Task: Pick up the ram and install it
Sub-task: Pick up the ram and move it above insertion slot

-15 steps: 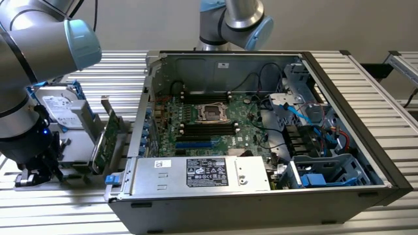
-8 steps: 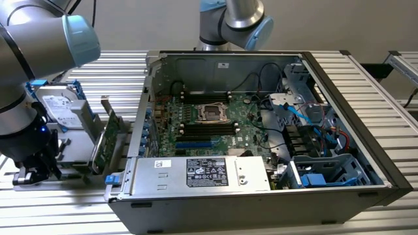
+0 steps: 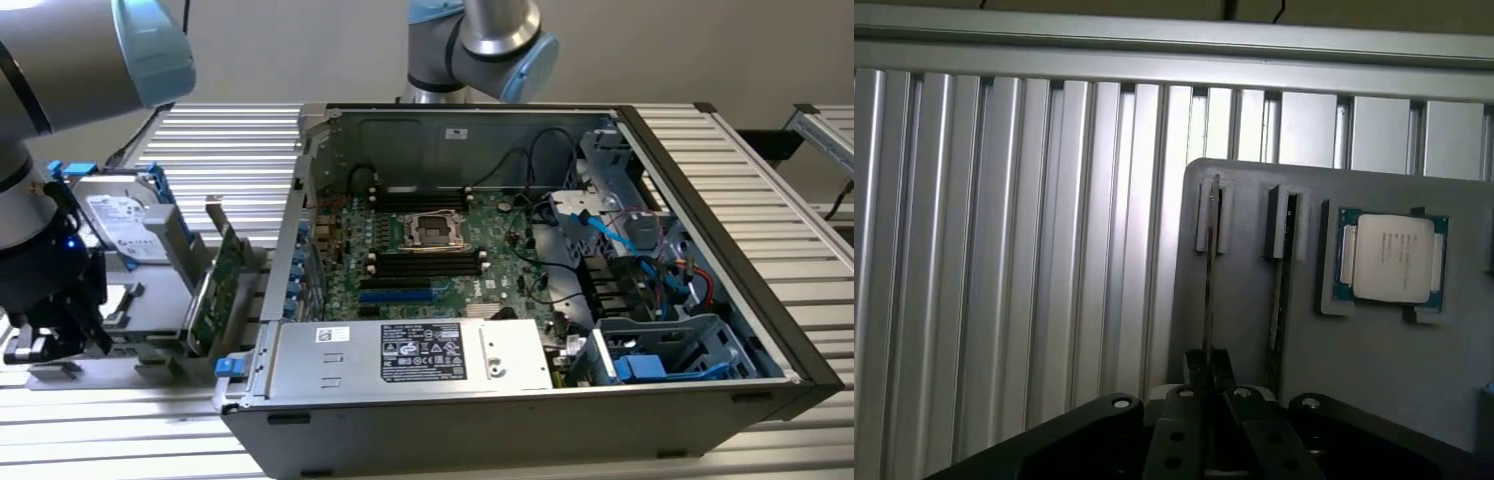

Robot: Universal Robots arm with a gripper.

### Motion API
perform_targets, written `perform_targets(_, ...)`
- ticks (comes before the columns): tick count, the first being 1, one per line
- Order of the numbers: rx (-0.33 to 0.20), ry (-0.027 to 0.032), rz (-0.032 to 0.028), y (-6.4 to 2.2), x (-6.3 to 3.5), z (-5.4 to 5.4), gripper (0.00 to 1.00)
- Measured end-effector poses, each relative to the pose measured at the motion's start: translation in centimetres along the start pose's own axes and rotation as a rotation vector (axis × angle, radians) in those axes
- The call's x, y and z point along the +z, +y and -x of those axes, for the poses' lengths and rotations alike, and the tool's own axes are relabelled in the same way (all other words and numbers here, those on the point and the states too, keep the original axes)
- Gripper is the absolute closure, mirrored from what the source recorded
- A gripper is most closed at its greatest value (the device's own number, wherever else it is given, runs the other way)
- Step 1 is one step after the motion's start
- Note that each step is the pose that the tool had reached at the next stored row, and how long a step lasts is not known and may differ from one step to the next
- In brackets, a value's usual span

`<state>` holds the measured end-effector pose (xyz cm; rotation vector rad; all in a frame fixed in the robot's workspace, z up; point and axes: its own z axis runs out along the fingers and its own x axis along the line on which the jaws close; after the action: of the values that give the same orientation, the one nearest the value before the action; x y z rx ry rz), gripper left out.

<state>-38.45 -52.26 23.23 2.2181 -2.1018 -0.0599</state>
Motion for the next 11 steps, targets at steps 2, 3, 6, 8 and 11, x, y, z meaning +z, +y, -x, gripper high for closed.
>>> perform_targets(2, 0.000, 0.0000, 0.0015, 0.08, -0.90, 0.0, 0.87)
perform_targets(3, 0.000, -0.0001, 0.0023, 0.11, -1.34, 0.0, 0.87)
perform_targets(6, 0.000, -0.0005, 0.0072, 0.05, -2.70, -0.1, 0.87)
perform_targets(8, -0.001, -0.0009, 0.0168, -0.37, -3.47, -0.1, 0.87)
perform_targets(11, -0.001, -0.0020, 0.0367, -1.36, -4.22, -0.2, 0.87)
